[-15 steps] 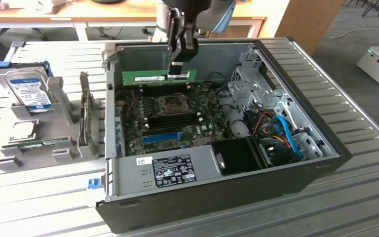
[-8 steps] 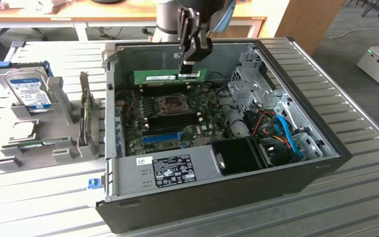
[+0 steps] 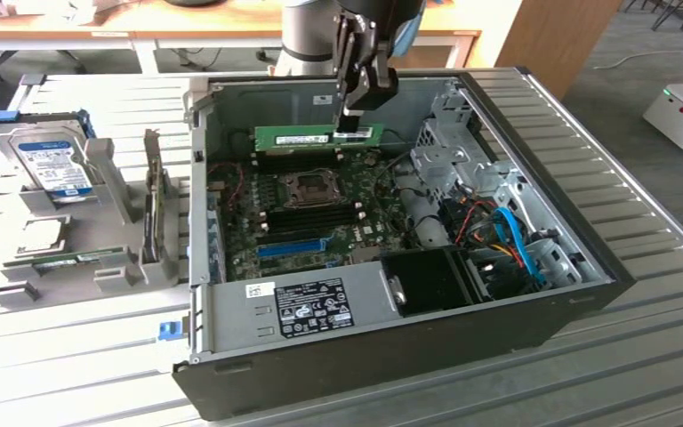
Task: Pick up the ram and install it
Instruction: 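Pick up the ram and move it above insertion slot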
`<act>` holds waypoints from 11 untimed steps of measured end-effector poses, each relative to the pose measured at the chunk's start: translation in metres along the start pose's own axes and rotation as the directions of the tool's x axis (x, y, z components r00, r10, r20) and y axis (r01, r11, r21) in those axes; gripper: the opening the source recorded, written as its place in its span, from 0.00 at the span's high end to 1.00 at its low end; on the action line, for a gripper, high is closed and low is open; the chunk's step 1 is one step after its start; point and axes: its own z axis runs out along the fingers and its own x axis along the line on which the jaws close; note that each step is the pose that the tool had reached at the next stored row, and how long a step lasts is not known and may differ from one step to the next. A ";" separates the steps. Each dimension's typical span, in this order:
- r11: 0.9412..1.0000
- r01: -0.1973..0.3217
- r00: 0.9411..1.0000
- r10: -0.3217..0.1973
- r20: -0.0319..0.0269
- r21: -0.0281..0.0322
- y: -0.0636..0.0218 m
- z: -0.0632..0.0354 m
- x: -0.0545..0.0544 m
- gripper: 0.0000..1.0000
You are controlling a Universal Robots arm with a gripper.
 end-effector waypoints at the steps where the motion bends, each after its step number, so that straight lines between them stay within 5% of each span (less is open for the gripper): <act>1: 1.000 0.000 1.000 0.000 0.000 0.000 0.0000 0.0000 0.000 0.88; 4: 1.000 0.000 1.000 0.000 0.000 0.003 0.0001 0.0001 0.000 0.88; 11: 1.000 0.005 1.000 -0.005 0.000 0.021 0.0004 0.0000 0.000 0.88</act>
